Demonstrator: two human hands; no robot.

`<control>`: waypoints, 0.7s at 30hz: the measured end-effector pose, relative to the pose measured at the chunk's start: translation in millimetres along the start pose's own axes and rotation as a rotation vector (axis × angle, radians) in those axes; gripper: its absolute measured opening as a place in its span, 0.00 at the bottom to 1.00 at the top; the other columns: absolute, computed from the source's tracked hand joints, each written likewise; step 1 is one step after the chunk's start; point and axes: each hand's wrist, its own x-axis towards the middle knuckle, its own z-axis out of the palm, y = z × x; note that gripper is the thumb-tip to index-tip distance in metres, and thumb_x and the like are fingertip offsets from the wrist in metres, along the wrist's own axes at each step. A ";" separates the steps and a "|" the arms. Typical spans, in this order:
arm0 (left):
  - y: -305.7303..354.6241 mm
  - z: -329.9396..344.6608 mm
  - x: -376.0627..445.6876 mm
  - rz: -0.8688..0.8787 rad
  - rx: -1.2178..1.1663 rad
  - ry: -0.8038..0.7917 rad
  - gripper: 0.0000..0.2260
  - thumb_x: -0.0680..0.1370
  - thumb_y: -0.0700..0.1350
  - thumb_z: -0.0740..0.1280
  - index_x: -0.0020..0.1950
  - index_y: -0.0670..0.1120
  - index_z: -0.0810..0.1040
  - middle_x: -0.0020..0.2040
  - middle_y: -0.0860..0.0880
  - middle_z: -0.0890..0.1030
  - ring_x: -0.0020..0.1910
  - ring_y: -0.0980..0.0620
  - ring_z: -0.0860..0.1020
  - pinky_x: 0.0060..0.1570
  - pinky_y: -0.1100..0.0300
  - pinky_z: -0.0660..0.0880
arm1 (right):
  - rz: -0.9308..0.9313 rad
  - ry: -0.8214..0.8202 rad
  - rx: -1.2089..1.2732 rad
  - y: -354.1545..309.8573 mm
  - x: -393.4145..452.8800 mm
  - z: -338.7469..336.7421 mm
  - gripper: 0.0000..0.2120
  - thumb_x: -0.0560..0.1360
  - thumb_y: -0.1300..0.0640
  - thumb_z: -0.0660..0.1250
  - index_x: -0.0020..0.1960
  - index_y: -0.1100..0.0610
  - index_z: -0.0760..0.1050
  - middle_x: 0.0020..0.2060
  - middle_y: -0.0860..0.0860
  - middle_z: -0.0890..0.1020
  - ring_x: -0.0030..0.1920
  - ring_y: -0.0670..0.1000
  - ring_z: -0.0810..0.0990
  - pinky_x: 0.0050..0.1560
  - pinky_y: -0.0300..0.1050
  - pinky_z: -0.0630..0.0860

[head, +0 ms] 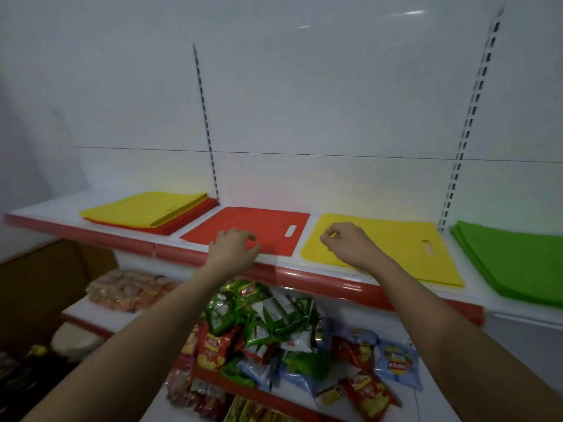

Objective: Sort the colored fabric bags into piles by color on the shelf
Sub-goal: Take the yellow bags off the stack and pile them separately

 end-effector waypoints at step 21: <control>-344.4 -181.0 -109.3 -0.272 0.024 0.139 0.11 0.79 0.54 0.63 0.45 0.49 0.80 0.38 0.52 0.82 0.38 0.53 0.81 0.40 0.54 0.80 | -0.389 -0.269 -0.115 -342.4 30.9 259.5 0.18 0.80 0.52 0.62 0.34 0.58 0.65 0.30 0.58 0.66 0.31 0.53 0.65 0.36 0.45 0.61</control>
